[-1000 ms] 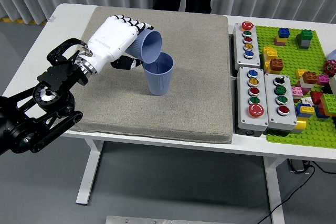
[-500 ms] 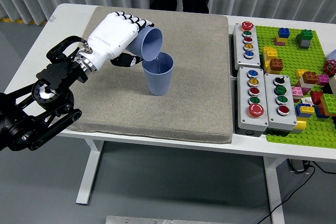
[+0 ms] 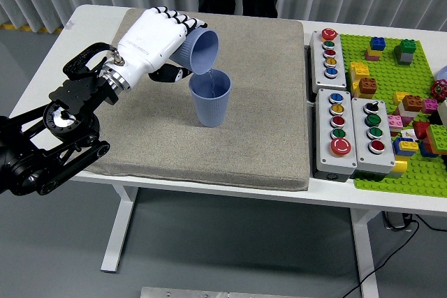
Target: Pick cup pour cup place
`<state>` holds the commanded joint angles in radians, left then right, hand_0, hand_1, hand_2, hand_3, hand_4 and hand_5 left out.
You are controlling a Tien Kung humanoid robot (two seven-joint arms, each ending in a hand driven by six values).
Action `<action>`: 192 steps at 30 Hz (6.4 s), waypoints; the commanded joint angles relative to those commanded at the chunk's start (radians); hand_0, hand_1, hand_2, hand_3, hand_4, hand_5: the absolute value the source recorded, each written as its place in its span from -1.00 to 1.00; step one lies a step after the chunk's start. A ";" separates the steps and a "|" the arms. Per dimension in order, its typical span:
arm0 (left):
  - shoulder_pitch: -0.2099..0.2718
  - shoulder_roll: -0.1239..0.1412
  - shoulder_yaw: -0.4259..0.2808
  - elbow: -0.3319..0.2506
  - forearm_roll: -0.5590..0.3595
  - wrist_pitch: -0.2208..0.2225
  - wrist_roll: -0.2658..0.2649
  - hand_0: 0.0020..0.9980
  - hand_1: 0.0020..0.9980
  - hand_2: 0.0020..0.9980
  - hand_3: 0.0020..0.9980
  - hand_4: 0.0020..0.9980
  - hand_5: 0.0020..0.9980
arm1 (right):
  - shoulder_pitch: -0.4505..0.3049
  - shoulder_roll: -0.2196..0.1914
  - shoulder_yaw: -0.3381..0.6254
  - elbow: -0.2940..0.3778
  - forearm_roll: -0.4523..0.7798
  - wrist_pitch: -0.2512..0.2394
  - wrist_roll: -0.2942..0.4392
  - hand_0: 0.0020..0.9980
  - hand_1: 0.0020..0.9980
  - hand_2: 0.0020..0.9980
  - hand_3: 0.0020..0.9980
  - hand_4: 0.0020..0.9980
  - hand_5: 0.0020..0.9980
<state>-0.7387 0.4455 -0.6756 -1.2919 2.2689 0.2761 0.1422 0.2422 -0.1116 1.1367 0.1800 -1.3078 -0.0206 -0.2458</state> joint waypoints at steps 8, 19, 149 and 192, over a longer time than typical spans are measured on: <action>-0.004 0.003 0.006 0.001 0.000 0.003 0.002 0.21 0.14 0.18 0.20 0.33 -0.79 | 0.002 0.001 -0.004 0.000 0.006 -0.001 0.000 0.37 0.30 0.14 0.16 -1.00 -0.98; -0.014 0.006 0.028 0.014 0.000 0.033 0.015 0.20 0.14 0.18 0.20 0.32 -0.79 | 0.002 0.002 -0.005 0.000 0.009 -0.003 0.000 0.37 0.30 0.14 0.16 -1.00 -0.98; 0.267 -0.172 -0.227 0.187 -1.384 0.252 -0.427 0.24 0.21 0.22 0.25 0.33 -0.75 | -0.012 0.017 -0.003 0.000 -0.007 -0.002 -0.004 0.37 0.30 0.15 0.16 -1.00 -0.96; 0.330 -0.265 -0.234 0.367 -1.247 0.249 -0.522 0.53 0.54 0.72 0.81 0.78 -0.19 | -0.015 0.022 -0.014 0.000 -0.010 0.000 -0.005 0.37 0.30 0.15 0.16 -1.00 -0.94</action>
<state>-0.4091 0.1800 -0.9099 -0.9251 1.0219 0.5247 -0.3798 0.2274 -0.0901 1.1229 0.1800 -1.3182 -0.0210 -0.2512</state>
